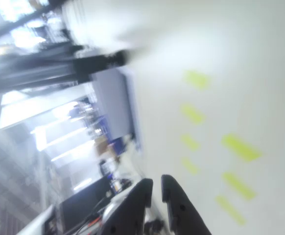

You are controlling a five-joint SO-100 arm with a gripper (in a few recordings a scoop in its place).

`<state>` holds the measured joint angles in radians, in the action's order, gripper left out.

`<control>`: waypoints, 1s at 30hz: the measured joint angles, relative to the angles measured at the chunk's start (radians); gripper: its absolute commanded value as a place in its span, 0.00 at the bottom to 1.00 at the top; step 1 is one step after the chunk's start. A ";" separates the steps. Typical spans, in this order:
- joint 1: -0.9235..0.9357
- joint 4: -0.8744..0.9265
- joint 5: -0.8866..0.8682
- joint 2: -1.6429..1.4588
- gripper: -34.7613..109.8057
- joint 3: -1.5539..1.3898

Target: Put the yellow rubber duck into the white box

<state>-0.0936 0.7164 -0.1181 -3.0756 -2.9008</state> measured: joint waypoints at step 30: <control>0.044 0.064 -0.046 -0.210 0.24 -0.160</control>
<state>-0.0491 0.7808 -0.1641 -3.2858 -3.0603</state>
